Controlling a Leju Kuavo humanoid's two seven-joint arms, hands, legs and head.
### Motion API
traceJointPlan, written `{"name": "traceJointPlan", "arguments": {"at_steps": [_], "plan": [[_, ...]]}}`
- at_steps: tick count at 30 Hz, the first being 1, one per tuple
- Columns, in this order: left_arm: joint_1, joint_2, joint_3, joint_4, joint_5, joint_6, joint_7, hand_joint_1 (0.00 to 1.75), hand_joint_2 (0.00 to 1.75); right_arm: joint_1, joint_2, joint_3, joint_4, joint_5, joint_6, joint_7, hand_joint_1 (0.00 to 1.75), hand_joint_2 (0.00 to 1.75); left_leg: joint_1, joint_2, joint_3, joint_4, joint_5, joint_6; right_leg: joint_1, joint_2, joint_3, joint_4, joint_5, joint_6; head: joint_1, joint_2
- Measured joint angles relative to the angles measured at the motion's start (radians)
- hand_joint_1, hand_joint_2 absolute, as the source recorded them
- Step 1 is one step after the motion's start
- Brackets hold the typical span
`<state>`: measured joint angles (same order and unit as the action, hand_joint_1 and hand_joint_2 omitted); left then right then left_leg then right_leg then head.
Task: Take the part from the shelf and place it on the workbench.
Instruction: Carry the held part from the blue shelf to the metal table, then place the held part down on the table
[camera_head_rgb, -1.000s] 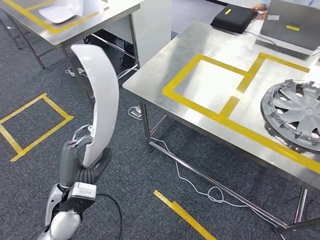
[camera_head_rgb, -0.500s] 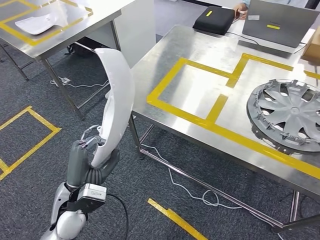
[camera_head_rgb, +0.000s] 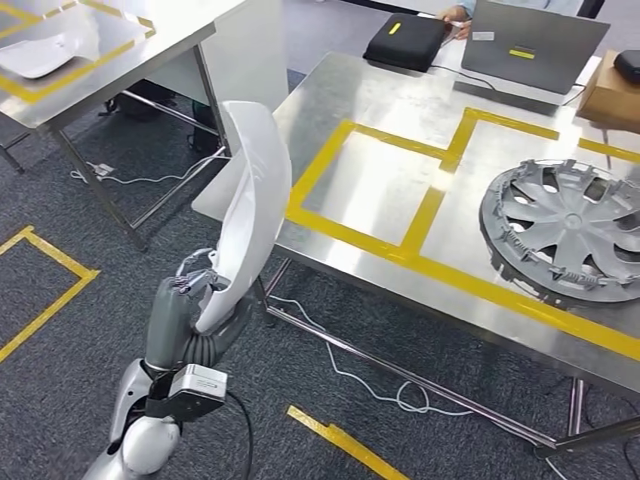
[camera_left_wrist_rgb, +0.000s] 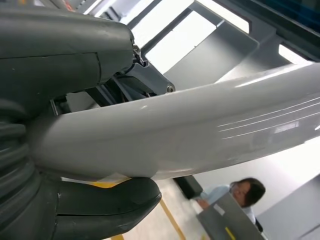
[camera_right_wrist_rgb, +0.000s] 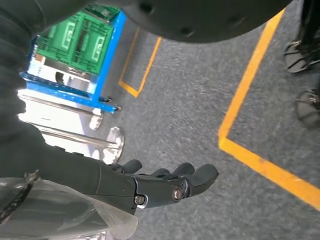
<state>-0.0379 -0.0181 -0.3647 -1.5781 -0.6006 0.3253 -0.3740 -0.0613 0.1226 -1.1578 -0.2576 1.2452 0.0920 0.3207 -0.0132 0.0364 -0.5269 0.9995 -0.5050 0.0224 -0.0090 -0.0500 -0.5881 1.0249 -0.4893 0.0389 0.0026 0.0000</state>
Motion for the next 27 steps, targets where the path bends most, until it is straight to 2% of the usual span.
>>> {"name": "traceJointPlan", "arguments": {"at_steps": [1,3,5,6,8,9,10,11,12,13,14,15,16,18,20,22,23,27], "plan": [[-0.004,0.000,-0.002,0.003,-0.003,-0.001,0.002,1.75,1.75,-0.002,0.000,0.000,0.000,0.000,0.000,0.000,0.00,1.75,-0.003,0.006,0.002,0.002,-0.004,-0.004,0.003,0.000,0.005,-0.006,-0.005,-0.008,-0.001,0.000],[-0.011,0.001,-0.008,0.008,-0.008,-0.002,0.007,1.75,1.75,-0.003,0.000,0.000,0.000,0.002,-0.001,-0.001,0.00,1.75,-0.003,0.017,0.005,0.005,-0.013,-0.010,0.000,0.016,0.008,-0.007,-0.007,-0.022,-0.004,0.000],[-0.021,0.001,-0.014,0.014,-0.013,-0.002,0.012,1.75,1.75,-0.003,-0.001,0.000,0.000,0.003,-0.002,-0.001,0.00,1.75,0.002,0.003,-0.007,0.045,-0.043,-0.021,-0.003,0.031,0.013,-0.008,-0.008,-0.032,-0.007,0.000],[-0.026,0.001,-0.016,0.017,-0.015,-0.002,0.016,1.75,1.75,-0.003,-0.001,0.000,0.000,0.003,-0.003,-0.001,0.00,1.75,0.006,-0.010,-0.030,0.095,-0.070,-0.026,-0.004,0.037,0.016,-0.008,-0.010,-0.036,-0.009,0.000],[-0.031,0.002,-0.017,0.027,-0.018,-0.002,0.022,1.75,1.75,-0.005,-0.001,0.000,0.000,0.003,-0.003,-0.001,0.00,1.75,0.010,-0.022,-0.101,0.236,-0.125,-0.033,-0.004,0.053,0.019,-0.008,-0.013,-0.041,-0.012,0.000],[-0.032,0.002,-0.018,0.033,-0.019,-0.002,0.024,1.75,1.75,-0.005,-0.001,0.000,0.000,0.003,-0.002,-0.001,0.00,1.75,0.010,-0.023,-0.130,0.287,-0.134,-0.033,-0.004,0.062,0.021,-0.008,-0.014,-0.043,-0.012,0.000],[-0.032,0.003,-0.019,0.037,-0.019,-0.002,0.025,1.75,1.75,-0.005,-0.001,0.000,0.000,0.004,-0.002,-0.001,0.00,1.75,0.010,-0.024,-0.146,0.304,-0.123,-0.032,-0.004,0.072,0.025,-0.008,-0.016,-0.043,-0.012,0.000],[-0.033,0.003,-0.020,0.041,-0.020,-0.002,0.026,1.75,1.75,-0.005,-0.001,0.000,0.000,0.004,-0.002,-0.001,0.00,1.75,0.010,-0.026,-0.143,0.280,-0.091,-0.028,-0.003,0.083,0.029,-0.008,-0.018,-0.043,-0.012,0.000],[-0.035,0.004,-0.020,0.044,-0.020,-0.002,0.027,1.75,1.75,-0.005,-0.001,0.000,0.000,0.004,-0.002,-0.001,0.00,1.75,0.010,-0.034,-0.124,0.224,-0.046,-0.023,-0.003,0.093,0.035,-0.008,-0.020,-0.042,-0.012,0.000],[-0.037,0.004,-0.021,0.046,-0.020,-0.002,0.028,1.75,1.75,-0.005,-0.001,0.000,0.000,0.004,-0.002,-0.001,0.00,1.75,0.010,-0.053,-0.100,0.158,-0.005,-0.016,-0.004,0.102,0.038,-0.009,-0.022,-0.041,-0.011,0.000],[-0.039,0.005,-0.022,0.048,-0.021,-0.002,0.028,1.75,1.75,-0.006,0.000,0.000,0.000,0.004,-0.002,-0.002,0.00,1.75,0.010,-0.072,-0.079,0.101,0.024,-0.009,-0.004,0.111,0.039,-0.008,-0.024,-0.038,-0.010,0.000],[-0.041,0.005,-0.023,0.050,-0.021,-0.002,0.029,1.75,1.75,-0.007,0.000,0.000,0.001,0.004,-0.002,-0.002,0.00,1.75,0.009,-0.088,-0.064,0.060,0.037,-0.003,-0.006,0.118,0.037,-0.009,-0.024,-0.033,-0.011,0.000],[-0.043,0.006,-0.023,0.052,-0.021,-0.002,0.029,1.75,1.75,-0.007,0.000,0.000,0.001,0.004,-0.002,-0.003,0.00,1.75,0.008,-0.098,-0.058,0.041,0.035,0.001,-0.008,0.125,0.032,-0.009,-0.023,-0.028,-0.012,0.000],[-0.047,0.006,-0.025,0.054,-0.021,-0.002,0.029,1.75,1.75,-0.005,0.000,0.000,0.001,0.004,-0.001,-0.003,0.00,1.75,0.009,-0.088,-0.053,0.022,0.030,0.004,-0.009,0.134,0.024,-0.012,-0.022,-0.015,-0.015,0.000],[-0.050,0.004,-0.025,0.055,-0.022,-0.002,0.030,1.75,1.75,-0.004,0.000,0.000,0.001,0.004,-0.001,-0.003,0.00,1.75,0.014,-0.073,-0.044,0.005,0.034,0.009,-0.005,0.112,0.008,0.011,-0.040,-0.005,-0.009,0.000],[-0.051,0.002,-0.026,0.056,-0.022,-0.002,0.030,1.75,1.75,-0.006,-0.001,0.000,0.001,0.004,-0.001,-0.003,0.00,1.75,0.016,-0.060,-0.037,-0.004,0.036,0.014,-0.001,0.078,-0.023,0.070,-0.074,0.001,-0.002,0.000],[-0.051,0.001,-0.026,0.056,-0.022,-0.002,0.030,1.75,1.75,-0.007,-0.001,0.000,0.001,0.004,-0.001,-0.003,0.00,1.75,0.016,-0.057,-0.037,-0.004,0.036,0.015,-0.001,0.071,-0.036,0.094,-0.087,0.002,0.000,0.000],[-0.051,0.001,-0.026,0.056,-0.022,-0.003,0.030,1.75,1.75,-0.007,-0.001,0.000,0.001,0.004,-0.001,-0.003,0.00,1.75,0.015,-0.054,-0.037,-0.004,0.036,0.016,-0.001,0.067,-0.051,0.123,-0.101,0.004,0.000,0.000]]}}
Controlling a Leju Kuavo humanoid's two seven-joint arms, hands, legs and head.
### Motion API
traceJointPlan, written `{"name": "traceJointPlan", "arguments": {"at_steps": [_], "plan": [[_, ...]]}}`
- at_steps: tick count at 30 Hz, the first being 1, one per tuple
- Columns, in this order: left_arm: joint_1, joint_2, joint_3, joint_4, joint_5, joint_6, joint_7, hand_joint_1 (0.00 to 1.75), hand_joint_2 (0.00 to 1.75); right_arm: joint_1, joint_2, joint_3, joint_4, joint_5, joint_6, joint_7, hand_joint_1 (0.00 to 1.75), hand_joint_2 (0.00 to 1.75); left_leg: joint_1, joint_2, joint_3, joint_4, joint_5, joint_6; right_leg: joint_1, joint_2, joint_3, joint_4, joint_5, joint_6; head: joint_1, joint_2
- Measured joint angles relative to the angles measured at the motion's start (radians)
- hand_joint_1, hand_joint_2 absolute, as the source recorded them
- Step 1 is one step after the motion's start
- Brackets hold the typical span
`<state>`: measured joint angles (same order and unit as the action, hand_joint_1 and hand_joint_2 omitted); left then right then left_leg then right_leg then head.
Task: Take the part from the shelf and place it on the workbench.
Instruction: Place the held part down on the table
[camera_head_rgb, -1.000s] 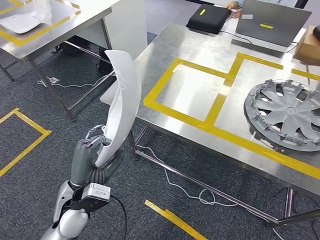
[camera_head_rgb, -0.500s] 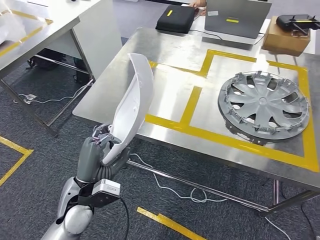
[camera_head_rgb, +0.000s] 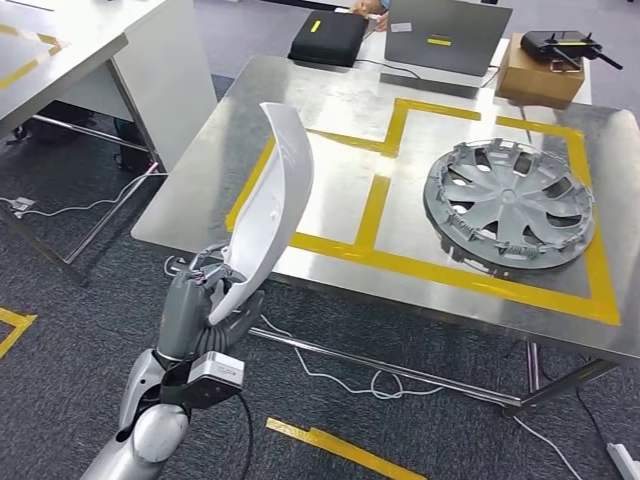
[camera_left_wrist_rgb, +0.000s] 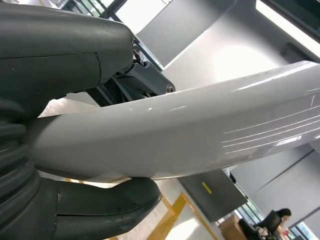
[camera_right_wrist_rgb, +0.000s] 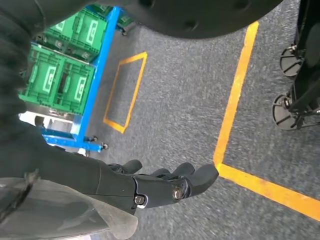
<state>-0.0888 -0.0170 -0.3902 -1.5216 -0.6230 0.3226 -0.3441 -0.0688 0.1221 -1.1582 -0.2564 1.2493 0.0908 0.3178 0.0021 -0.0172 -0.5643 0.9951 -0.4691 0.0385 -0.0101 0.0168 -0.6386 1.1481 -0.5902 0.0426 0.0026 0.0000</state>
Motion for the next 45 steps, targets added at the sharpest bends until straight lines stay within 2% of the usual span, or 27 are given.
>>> {"name": "traceJointPlan", "arguments": {"at_steps": [1,2,3,5,7,9,11,13,15,16,17,19,21,24,26,27,30,31,32,33,35,36,39,41,42,44,45], "plan": [[0.001,0.000,0.000,0.001,0.000,0.000,0.000,1.75,1.75,0.000,0.000,0.000,0.000,0.000,0.000,-0.001,0.00,1.75,-0.001,0.004,0.000,0.000,-0.001,0.001,0.000,-0.002,-0.018,0.034,-0.014,0.001,0.000,0.000],[0.001,0.000,0.000,0.004,0.000,0.000,0.000,1.75,1.75,0.000,0.000,0.000,0.000,0.000,0.000,-0.002,0.00,1.75,-0.003,0.015,0.001,0.000,-0.002,0.002,-0.001,-0.006,-0.032,0.054,-0.008,0.003,0.000,0.000],[0.002,0.000,0.000,0.006,0.000,0.000,0.000,1.75,1.75,0.001,-0.001,0.000,0.000,0.000,0.000,-0.003,0.00,1.75,-0.005,0.028,0.004,0.001,-0.005,0.002,-0.001,-0.014,-0.026,0.037,0.015,0.004,0.000,0.000],[0.002,0.000,0.000,0.010,0.000,0.000,0.000,1.75,1.75,0.002,-0.002,0.000,0.000,0.000,0.000,-0.004,0.00,1.75,-0.010,0.054,0.012,0.002,-0.013,-0.003,0.001,-0.045,0.026,-0.074,0.078,0.000,0.000,0.000],[0.000,-0.001,0.000,0.010,0.000,0.000,0.000,1.75,1.75,0.000,-0.002,0.000,0.000,0.000,0.000,-0.004,0.00,1.75,-0.015,0.064,0.016,0.005,-0.018,-0.011,0.005,-0.060,0.068,-0.149,0.099,-0.012,-0.002,0.000],[0.000,-0.001,-0.001,0.010,0.000,0.000,0.000,1.75,1.75,0.000,-0.002,0.000,0.000,0.000,0.000,-0.005,0.00,1.75,-0.016,0.072,0.017,0.007,-0.020,-0.018,0.006,-0.047,0.072,-0.150,0.101,-0.024,-0.002,0.000],[-0.002,-0.001,-0.001,0.010,0.000,0.000,0.000,1.75,1.75,0.000,-0.002,0.000,0.000,0.000,0.000,-0.005,0.00,1.75,-0.013,0.061,0.012,0.028,-0.040,-0.030,0.002,-0.035,0.074,-0.153,0.104,-0.034,-0.004,0.000],[-0.002,0.000,-0.002,0.010,0.000,0.000,0.000,1.75,1.75,0.000,-0.002,0.000,0.000,0.000,0.000,-0.005,0.00,1.75,-0.006,0.038,-0.026,0.121,-0.097,-0.042,-0.002,-0.022,0.076,-0.155,0.106,-0.042,-0.006,0.000],[0.001,0.001,-0.002,0.013,0.000,0.000,0.000,1.75,1.75,0.000,-0.002,0.000,0.000,0.000,-0.001,-0.005,0.00,1.75,0.000,0.030,-0.087,0.256,-0.154,-0.049,-0.003,-0.008,0.076,-0.155,0.106,-0.044,-0.007,0.000],[0.002,0.002,-0.003,0.014,0.000,0.000,0.000,1.75,1.75,0.000,-0.002,0.000,0.000,0.000,0.000,-0.005,0.00,1.75,0.002,0.029,-0.106,0.294,-0.160,-0.050,-0.003,0.001,0.077,-0.155,0.105,-0.044,-0.007,0.000],[0.002,0.003,-0.003,0.016,0.000,0.000,0.000,1.75,1.75,0.001,-0.002,0.000,0.000,0.000,0.000,-0.005,0.00,1.75,0.003,0.029,-0.109,0.295,-0.146,-0.051,-0.003,0.010,0.078,-0.154,0.105,-0.044,-0.007,0.000],[0.002,0.004,-0.004,0.017,0.000,0.000,0.000,1.75,1.75,0.001,-0.002,0.000,0.000,0.000,0.000,-0.005,0.00,1.75,0.006,0.018,-0.062,0.188,-0.071,-0.046,-0.004,0.030,0.083,-0.154,0.105,-0.042,-0.007,0.000],[-0.003,0.005,-0.005,0.019,-0.018,-0.002,0.021,1.75,1.75,0.000,-0.002,0.000,0.000,0.003,0.010,-0.005,0.00,1.75,0.006,-0.005,-0.006,0.061,-0.025,-0.037,-0.003,0.045,0.083,-0.154,0.100,-0.034,-0.007,0.000],[-0.052,-0.007,-0.009,0.066,-0.085,-0.009,0.125,1.75,1.75,0.002,-0.001,0.000,0.000,0.014,0.044,-0.004,0.00,1.75,0.002,-0.016,0.015,0.003,-0.029,-0.018,-0.004,0.051,0.077,-0.149,0.106,-0.010,-0.007,0.000],[-0.099,-0.022,-0.007,0.125,-0.100,-0.007,0.158,1.75,1.75,0.001,0.000,0.000,0.001,0.018,0.052,-0.004,0.00,1.75,0.004,-0.013,0.026,-0.004,-0.027,-0.004,-0.005,0.034,0.068,-0.125,0.106,0.002,-0.003,0.000],[-0.117,-0.029,-0.006,0.147,-0.101,-0.005,0.159,1.75,1.75,0.000,0.000,0.000,0.001,0.018,0.053,-0.004,0.00,1.75,0.005,-0.010,0.032,-0.005,-0.027,0.001,-0.004,0.022,0.053,-0.099,0.090,0.005,-0.001,0.000],[-0.146,-0.044,-0.005,0.198,-0.105,-0.002,0.159,1.75,1.75,-0.003,0.001,0.000,0.001,0.019,0.055,-0.005,0.00,1.75,0.002,0.003,0.043,-0.005,-0.036,0.008,-0.003,-0.003,-0.055,0.081,0.016,0.012,0.004,0.000],[-0.149,-0.046,-0.005,0.211,-0.106,-0.001,0.159,1.75,1.75,-0.001,0.001,0.000,0.001,0.020,0.056,-0.005,0.00,1.75,0.001,0.006,0.049,-0.005,-0.041,0.008,-0.003,-0.006,-0.089,0.127,0.006,0.015,0.004,0.000],[-0.150,-0.048,-0.005,0.222,-0.106,-0.001,0.159,1.75,1.75,0.001,0.001,0.000,0.001,0.020,0.056,-0.004,0.00,1.75,0.001,0.009,0.056,-0.004,-0.048,0.006,-0.003,-0.007,-0.105,0.136,0.017,0.017,0.004,0.000],[-0.150,-0.050,-0.005,0.231,-0.107,-0.001,0.159,1.75,1.75,0.004,0.001,0.000,0.001,0.020,0.057,-0.001,0.00,1.75,0.002,0.011,0.066,-0.004,-0.057,0.004,-0.004,-0.009,-0.101,0.104,0.046,0.018,0.004,0.000],[-0.153,-0.054,-0.005,0.245,-0.107,0.000,0.159,1.75,1.75,0.008,0.001,0.000,0.001,0.022,0.057,0.004,0.00,1.75,0.002,0.015,0.092,-0.004,-0.078,-0.004,-0.004,-0.019,-0.057,-0.025,0.123,0.017,0.005,0.000],[-0.155,-0.056,-0.005,0.250,-0.107,0.000,0.159,1.75,1.75,0.008,0.001,0.000,0.002,0.022,0.057,0.006,0.00,1.75,0.001,0.016,0.102,-0.004,-0.088,-0.009,-0.002,-0.026,-0.035,-0.082,0.142,0.012,0.006,0.000],[-0.163,-0.059,-0.005,0.261,-0.110,0.002,0.159,1.75,1.75,0.006,0.002,0.000,0.004,0.023,0.059,0.000,0.00,1.75,-0.003,0.019,0.117,-0.007,-0.105,-0.027,0.004,-0.031,-0.005,-0.127,0.136,-0.019,0.006,0.000],[-0.172,-0.062,-0.007,0.264,-0.113,0.002,0.163,1.75,1.75,0.006,0.003,0.000,0.004,0.023,0.060,-0.001,0.00,1.75,-0.003,0.020,0.103,0.037,-0.090,-0.038,0.001,-0.025,0.015,-0.129,0.127,-0.035,0.004,0.000],[-0.178,-0.063,-0.008,0.266,-0.115,0.002,0.165,1.75,1.75,0.005,0.003,0.000,0.004,0.023,0.060,-0.001,0.00,1.75,-0.002,0.020,0.076,0.087,-0.079,-0.043,-0.001,-0.024,0.028,-0.131,0.119,-0.040,0.003,0.000],[-0.187,-0.063,-0.009,0.273,-0.117,0.001,0.168,1.75,1.75,0.005,0.003,0.000,0.004,0.023,0.062,-0.001,0.00,1.75,0.000,0.019,-0.011,0.215,-0.085,-0.052,-0.003,-0.019,0.057,-0.135,0.098,-0.048,0.000,0.000],[-0.189,-0.063,-0.010,0.278,-0.117,0.001,0.169,1.75,1.75,0.006,0.003,0.000,0.004,0.023,0.064,-0.001,0.00,1.75,0.001,0.019,-0.055,0.265,-0.114,-0.054,-0.003,-0.016,0.072,-0.135,0.085,-0.050,0.000,0.000]]}}
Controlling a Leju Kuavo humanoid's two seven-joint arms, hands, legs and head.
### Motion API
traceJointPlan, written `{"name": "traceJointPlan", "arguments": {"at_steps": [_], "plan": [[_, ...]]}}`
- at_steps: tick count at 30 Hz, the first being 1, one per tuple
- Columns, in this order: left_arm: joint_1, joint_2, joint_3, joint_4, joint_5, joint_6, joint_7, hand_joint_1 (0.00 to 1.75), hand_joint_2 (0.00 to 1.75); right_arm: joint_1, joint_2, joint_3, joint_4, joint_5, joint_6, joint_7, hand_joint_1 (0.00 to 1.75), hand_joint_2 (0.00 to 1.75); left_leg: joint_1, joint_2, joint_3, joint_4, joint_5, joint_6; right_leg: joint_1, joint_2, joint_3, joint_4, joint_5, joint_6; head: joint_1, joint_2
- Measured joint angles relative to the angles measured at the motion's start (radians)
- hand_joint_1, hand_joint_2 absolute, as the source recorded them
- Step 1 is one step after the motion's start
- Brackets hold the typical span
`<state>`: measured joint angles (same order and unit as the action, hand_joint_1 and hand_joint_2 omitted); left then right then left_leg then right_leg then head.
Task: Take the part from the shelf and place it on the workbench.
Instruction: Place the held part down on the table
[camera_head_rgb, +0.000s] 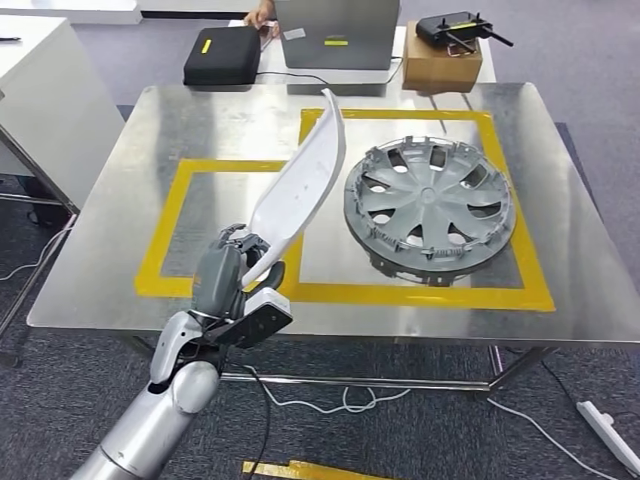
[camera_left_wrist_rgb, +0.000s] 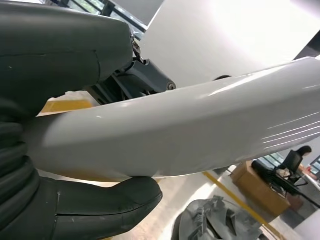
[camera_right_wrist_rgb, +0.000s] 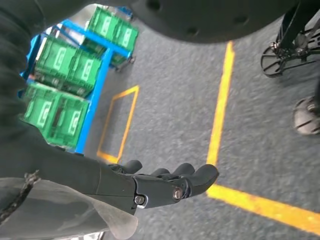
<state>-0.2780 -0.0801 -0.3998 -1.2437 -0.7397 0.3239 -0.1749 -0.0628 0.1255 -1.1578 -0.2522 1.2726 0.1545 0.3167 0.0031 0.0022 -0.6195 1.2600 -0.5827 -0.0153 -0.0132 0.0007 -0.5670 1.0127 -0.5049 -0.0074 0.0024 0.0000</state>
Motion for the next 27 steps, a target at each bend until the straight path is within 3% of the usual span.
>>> {"name": "traceJointPlan", "arguments": {"at_steps": [2,3,4,7,8,10,12,14,16,17,18,19,20,21,23,24,27], "plan": [[-0.001,0.000,-0.001,0.009,0.000,0.000,0.001,1.75,1.75,0.002,0.000,0.000,0.000,0.000,0.002,0.000,0.00,1.75,0.000,0.000,-0.063,0.035,-0.066,0.001,0.001,0.008,0.035,0.000,-0.028,0.000,0.000,0.000],[-0.001,0.000,-0.002,0.012,0.000,0.000,0.001,1.75,1.75,0.003,0.000,0.000,0.000,0.000,0.003,0.000,0.00,1.75,-0.002,0.000,-0.078,0.018,-0.077,0.006,0.002,0.012,0.057,-0.001,-0.044,0.001,0.000,0.000],[-0.001,0.000,-0.003,0.015,0.000,0.000,0.001,1.75,1.75,0.004,0.000,0.000,0.000,0.000,0.003,0.000,0.00,1.75,-0.004,-0.001,-0.085,-0.020,-0.058,0.013,0.003,0.016,0.080,-0.001,-0.060,0.002,0.000,0.000],[0.000,0.002,-0.004,0.028,0.000,0.000,0.002,1.75,1.75,0.010,0.002,0.000,0.002,0.000,0.003,-0.003,0.00,1.75,-0.024,-0.013,-0.089,-0.161,0.136,0.045,0.008,0.022,0.132,-0.005,-0.111,0.009,0.003,0.000],[0.001,0.003,-0.004,0.031,0.001,0.000,0.002,1.75,1.75,0.010,0.003,0.000,0.004,0.000,0.003,-0.004,0.00,1.75,-0.029,-0.019,-0.086,-0.182,0.178,0.052,0.009,0.023,0.148,-0.009,-0.124,0.013,0.005,0.000],[-0.006,-0.001,-0.004,0.035,0.005,0.004,0.003,1.75,1.75,0.005,0.004,0.000,0.004,0.000,0.002,-0.004,0.00,1.75,-0.030,-0.025,-0.066,-0.193,0.183,0.058,0.012,0.026,0.171,-0.003,-0.128,0.025,0.006,0.000],[-0.018,-0.008,-0.004,0.035,0.008,0.012,0.002,1.75,1.75,-0.004,0.004,0.000,0.004,0.000,0.001,-0.004,0.00,1.75,-0.025,-0.021,-0.040,-0.211,0.178,0.064,0.012,0.020,0.135,0.072,-0.093,0.037,0.008,0.000],[-0.019,-0.011,-0.003,0.036,0.005,0.022,0.001,1.75,1.75,-0.007,0.003,0.000,0.004,0.000,0.001,-0.017,0.00,1.75,-0.021,-0.021,-0.020,-0.225,0.168,0.072,0.011,0.012,0.047,0.191,-0.088,0.046,0.009,0.000],[-0.010,-0.011,-0.001,0.038,-0.002,0.038,0.001,1.75,1.75,-0.004,0.003,0.000,0.004,0.002,-0.001,-0.030,0.00,1.75,-0.020,-0.022,0.001,-0.228,0.147,0.075,0.009,0.009,-0.036,0.260,-0.166,0.051,0.009,0.000],[-0.005,-0.010,0.001,0.039,-0.007,0.050,0.001,1.75,1.75,-0.002,0.003,0.000,0.004,0.003,-0.001,-0.031,0.00,1.75,-0.019,-0.022,0.012,-0.229,0.135,0.075,0.009,0.008,-0.064,0.266,-0.208,0.052,0.009,0.000],[0.001,-0.010,0.005,0.039,-0.010,0.062,0.001,1.75,1.75,-0.001,0.003,0.000,0.004,0.003,-0.002,-0.031,0.00,1.75,-0.019,-0.023,0.027,-0.229,0.122,0.073,0.008,0.008,-0.084,0.251,-0.230,0.054,0.009,0.000],[0.006,-0.008,0.011,0.039,-0.013,0.074,0.000,1.75,1.75,0.000,0.003,-0.001,0.004,0.003,-0.003,-0.030,0.00,1.75,-0.018,-0.023,0.043,-0.229,0.109,0.071,0.008,0.008,-0.092,0.216,-0.216,0.056,0.009,0.000],[0.012,-0.007,0.017,0.040,-0.014,0.086,-0.001,1.75,1.75,0.002,0.003,-0.001,0.004,0.004,-0.004,-0.030,0.00,1.75,-0.017,-0.023,0.058,-0.228,0.097,0.068,0.006,0.007,-0.091,0.162,-0.164,0.058,0.009,0.000],[0.018,-0.006,0.025,0.040,-0.014,0.096,-0.002,1.75,1.75,0.004,0.004,-0.001,0.004,0.004,-0.005,-0.031,0.00,1.75,-0.018,-0.023,0.073,-0.228,0.084,0.063,0.006,0.004,-0.088,0.108,-0.089,0.057,0.009,0.000],[0.029,-0.003,0.041,0.040,-0.010,0.116,-0.008,1.75,1.75,0.009,0.004,-0.002,0.004,0.004,-0.006,-0.037,0.00,1.75,-0.021,-0.023,0.087,-0.226,0.065,0.054,0.007,-0.002,-0.079,0.042,0.018,0.043,0.008,0.000],[0.036,-0.002,0.049,0.040,-0.007,0.124,-0.012,1.75,1.75,0.011,0.004,-0.003,0.004,0.004,-0.006,-0.040,0.00,1.75,-0.023,-0.024,0.088,-0.224,0.058,0.050,0.008,-0.003,-0.076,0.035,0.040,0.035,0.007,0.000],[0.052,0.003,0.070,0.039,-0.002,0.138,-0.021,1.75,1.75,0.011,0.006,-0.005,0.004,0.004,-0.007,-0.040,0.00,1.75,-0.025,-0.023,0.090,-0.224,0.055,0.058,0.007,0.001,-0.069,0.032,0.045,0.026,0.004,0.000]]}}
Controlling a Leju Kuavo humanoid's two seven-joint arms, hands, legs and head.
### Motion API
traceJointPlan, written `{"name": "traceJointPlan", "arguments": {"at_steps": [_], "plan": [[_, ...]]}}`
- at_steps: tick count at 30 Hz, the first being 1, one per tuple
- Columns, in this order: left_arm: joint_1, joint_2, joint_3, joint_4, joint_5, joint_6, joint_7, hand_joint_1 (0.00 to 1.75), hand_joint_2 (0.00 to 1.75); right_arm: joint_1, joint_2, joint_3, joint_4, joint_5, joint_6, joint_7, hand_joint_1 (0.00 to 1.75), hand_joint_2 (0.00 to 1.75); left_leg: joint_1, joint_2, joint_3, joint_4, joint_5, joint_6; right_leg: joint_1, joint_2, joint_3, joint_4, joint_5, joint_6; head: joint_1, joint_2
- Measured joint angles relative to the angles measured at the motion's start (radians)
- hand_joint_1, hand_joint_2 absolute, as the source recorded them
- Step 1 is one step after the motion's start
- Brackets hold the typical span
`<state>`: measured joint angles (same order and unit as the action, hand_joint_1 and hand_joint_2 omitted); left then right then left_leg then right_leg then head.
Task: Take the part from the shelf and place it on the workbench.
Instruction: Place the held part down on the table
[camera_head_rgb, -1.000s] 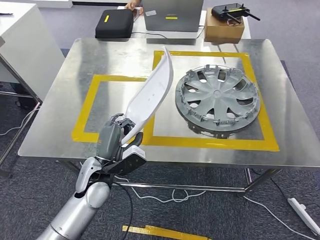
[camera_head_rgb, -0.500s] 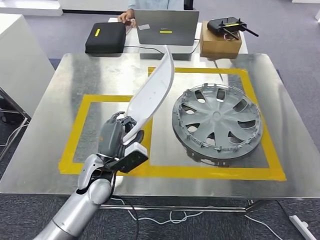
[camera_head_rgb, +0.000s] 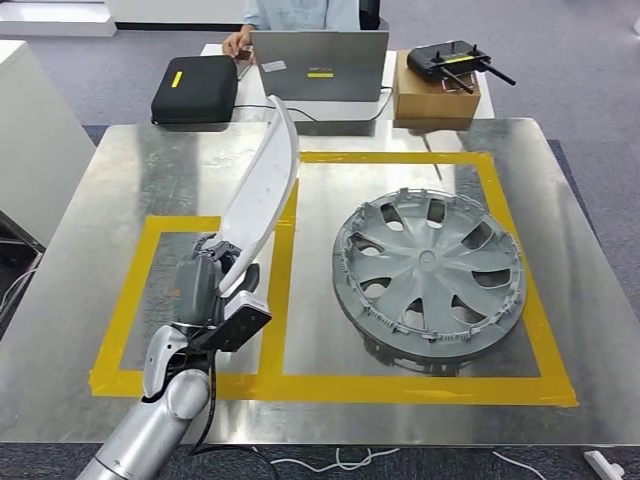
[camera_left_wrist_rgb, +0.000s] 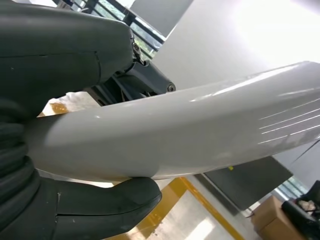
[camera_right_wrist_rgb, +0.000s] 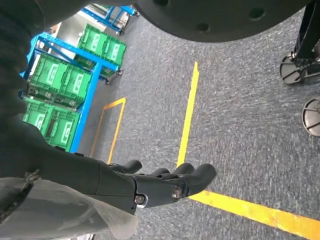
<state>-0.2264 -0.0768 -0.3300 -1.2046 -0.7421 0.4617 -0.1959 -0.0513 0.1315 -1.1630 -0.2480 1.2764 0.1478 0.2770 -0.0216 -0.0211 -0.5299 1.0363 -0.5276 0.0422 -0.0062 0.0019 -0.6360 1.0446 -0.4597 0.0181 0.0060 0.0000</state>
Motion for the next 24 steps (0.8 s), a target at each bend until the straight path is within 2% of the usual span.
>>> {"name": "traceJointPlan", "arguments": {"at_steps": [3,6,8,13,17,24], "plan": [[0.005,0.003,0.011,0.000,0.000,0.004,-0.002,1.75,1.75,-0.001,0.000,-0.003,0.000,0.000,0.000,0.001,0.00,1.75,-0.001,0.000,0.004,-0.003,0.002,0.003,0.001,0.002,0.002,-0.001,-0.008,-0.007,-0.001,0.000],[0.010,0.005,0.020,-0.001,0.003,0.014,-0.004,1.75,1.75,-0.002,0.001,-0.004,0.000,0.000,0.000,0.001,0.00,1.75,0.000,0.001,0.012,-0.015,-0.005,0.012,0.004,0.002,0.006,-0.001,-0.013,-0.014,0.000,0.000],[0.022,0.006,0.031,-0.006,0.009,0.033,-0.009,1.75,1.75,-0.001,0.001,-0.005,0.000,0.000,-0.001,0.001,0.00,1.75,0.000,0.001,0.016,-0.022,-0.009,0.014,0.004,0.002,0.008,-0.001,-0.015,-0.016,0.000,0.000],[0.069,0.010,0.085,-0.030,0.002,0.087,-0.015,1.75,1.75,0.000,0.005,-0.014,0.000,0.004,-0.003,0.001,0.00,1.75,0.002,0.002,0.019,-0.024,-0.008,-0.004,0.006,0.002,0.011,-0.001,-0.016,-0.018,0.000,0.000],[0.098,0.026,0.135,-0.033,-0.087,0.100,0.035,1.75,1.75,0.001,0.006,-0.021,0.000,0.006,-0.003,0.001,0.00,1.75,0.003,0.002,0.019,-0.024,-0.006,-0.017,0.006,0.001,0.012,-0.001,-0.015,-0.019,0.000,0.000],[0.180,0.065,0.190,-0.038,-0.262,0.056,0.116,1.75,1.75,0.004,0.008,-0.037,-0.002,0.007,0.001,0.001,0.00,1.75,0.002,0.002,0.022,-0.024,-0.007,-0.019,0.005,0.001,0.016,-0.002,-0.014,-0.018,0.001,0.000]]}}
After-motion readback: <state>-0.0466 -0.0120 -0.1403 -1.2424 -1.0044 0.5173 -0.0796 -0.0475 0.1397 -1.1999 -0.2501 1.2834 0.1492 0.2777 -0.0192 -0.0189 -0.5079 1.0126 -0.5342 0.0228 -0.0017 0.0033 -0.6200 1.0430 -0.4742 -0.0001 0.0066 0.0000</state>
